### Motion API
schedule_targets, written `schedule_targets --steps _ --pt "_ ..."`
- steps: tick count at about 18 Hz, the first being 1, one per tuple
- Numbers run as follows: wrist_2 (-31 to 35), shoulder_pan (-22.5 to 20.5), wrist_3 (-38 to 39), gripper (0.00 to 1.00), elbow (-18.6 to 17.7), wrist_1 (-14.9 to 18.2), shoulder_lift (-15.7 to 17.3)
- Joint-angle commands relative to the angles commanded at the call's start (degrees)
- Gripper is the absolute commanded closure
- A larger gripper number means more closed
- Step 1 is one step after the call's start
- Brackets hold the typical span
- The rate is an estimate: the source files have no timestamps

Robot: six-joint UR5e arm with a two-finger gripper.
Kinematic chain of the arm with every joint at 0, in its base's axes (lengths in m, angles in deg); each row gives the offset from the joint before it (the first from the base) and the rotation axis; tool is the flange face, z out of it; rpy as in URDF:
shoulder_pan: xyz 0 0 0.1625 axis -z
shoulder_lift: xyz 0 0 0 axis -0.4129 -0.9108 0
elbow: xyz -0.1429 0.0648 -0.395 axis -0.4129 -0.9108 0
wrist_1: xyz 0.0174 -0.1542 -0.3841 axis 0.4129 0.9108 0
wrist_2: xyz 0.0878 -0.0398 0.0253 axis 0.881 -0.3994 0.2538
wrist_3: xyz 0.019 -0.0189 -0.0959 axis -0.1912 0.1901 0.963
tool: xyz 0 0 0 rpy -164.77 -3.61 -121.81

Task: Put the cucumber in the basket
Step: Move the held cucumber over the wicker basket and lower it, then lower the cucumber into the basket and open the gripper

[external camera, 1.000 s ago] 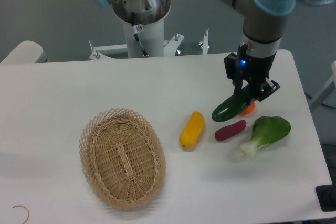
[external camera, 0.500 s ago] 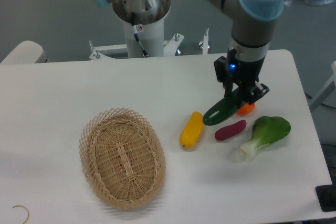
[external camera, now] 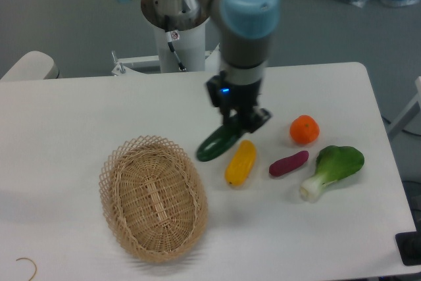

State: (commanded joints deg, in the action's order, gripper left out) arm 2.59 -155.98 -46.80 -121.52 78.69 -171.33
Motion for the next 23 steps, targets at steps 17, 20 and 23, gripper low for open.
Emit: schedule_targets --steps 17,20,23 --pt "-1.6 7.9 21.3 0.58 -2.2 -13.2 -11.3" --pt "-1.4 7.9 21.4 0.58 -2.9 -13.7 -12.7" --pt "-1.4 7.8 23.8 0.58 -3.2 -13.7 -13.7"
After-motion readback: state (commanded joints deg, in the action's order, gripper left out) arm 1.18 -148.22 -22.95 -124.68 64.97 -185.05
